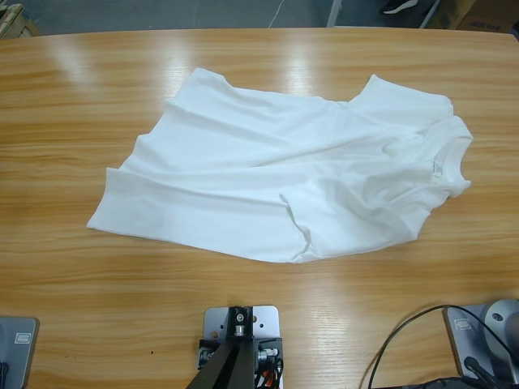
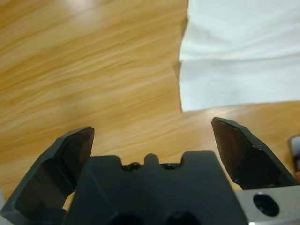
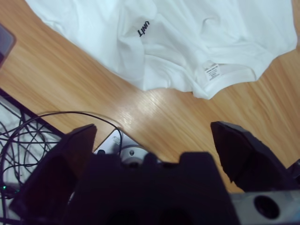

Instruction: Fold clothes

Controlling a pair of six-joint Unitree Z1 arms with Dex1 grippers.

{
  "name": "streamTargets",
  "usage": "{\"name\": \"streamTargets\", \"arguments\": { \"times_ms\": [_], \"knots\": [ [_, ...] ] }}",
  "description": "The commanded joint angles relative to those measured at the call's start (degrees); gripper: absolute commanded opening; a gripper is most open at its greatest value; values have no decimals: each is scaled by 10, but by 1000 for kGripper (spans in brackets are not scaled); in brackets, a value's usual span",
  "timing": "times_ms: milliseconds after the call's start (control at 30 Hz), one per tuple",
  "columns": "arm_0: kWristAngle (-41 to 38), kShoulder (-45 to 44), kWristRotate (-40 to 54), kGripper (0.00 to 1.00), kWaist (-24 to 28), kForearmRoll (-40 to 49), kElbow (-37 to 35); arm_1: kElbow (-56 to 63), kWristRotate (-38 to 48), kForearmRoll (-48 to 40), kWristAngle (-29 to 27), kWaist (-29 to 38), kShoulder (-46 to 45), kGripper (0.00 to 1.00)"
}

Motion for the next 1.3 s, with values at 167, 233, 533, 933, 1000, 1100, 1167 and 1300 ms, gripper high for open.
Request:
{"name": "streamTargets", "arguments": {
  "times_ms": [167, 233, 533, 933, 1000, 1100, 1167, 1300],
  "knots": [
    [36, 28, -19, 1000, -80, 34, -63, 31, 6, -121, 104, 47, 111, 876],
    [44, 43, -33, 1000, -109, 40, -85, 35, 7, -145, 93, 47, 140, 876],
    [45, 78, 75, 1000, -130, -11, -30, 56, 37, -233, 72, 47, 247, 663],
    [-165, 54, 125, 1000, -17, -160, 82, 141, 71, -333, 77, 47, 278, 642],
    [-172, 71, 119, 1000, 2, -160, 88, 158, 75, -353, 83, 47, 283, 642],
    [-189, 87, 119, 1000, 24, -165, 100, 170, 75, -379, 82, 47, 298, 651],
    [-189, 89, 119, 1000, 34, -175, 107, 168, 73, -389, 75, 43, 304, 665],
    [-193, 95, 119, 1000, 37, -180, 109, 162, 66, -391, 70, 24, 325, 712]
  ]
}}
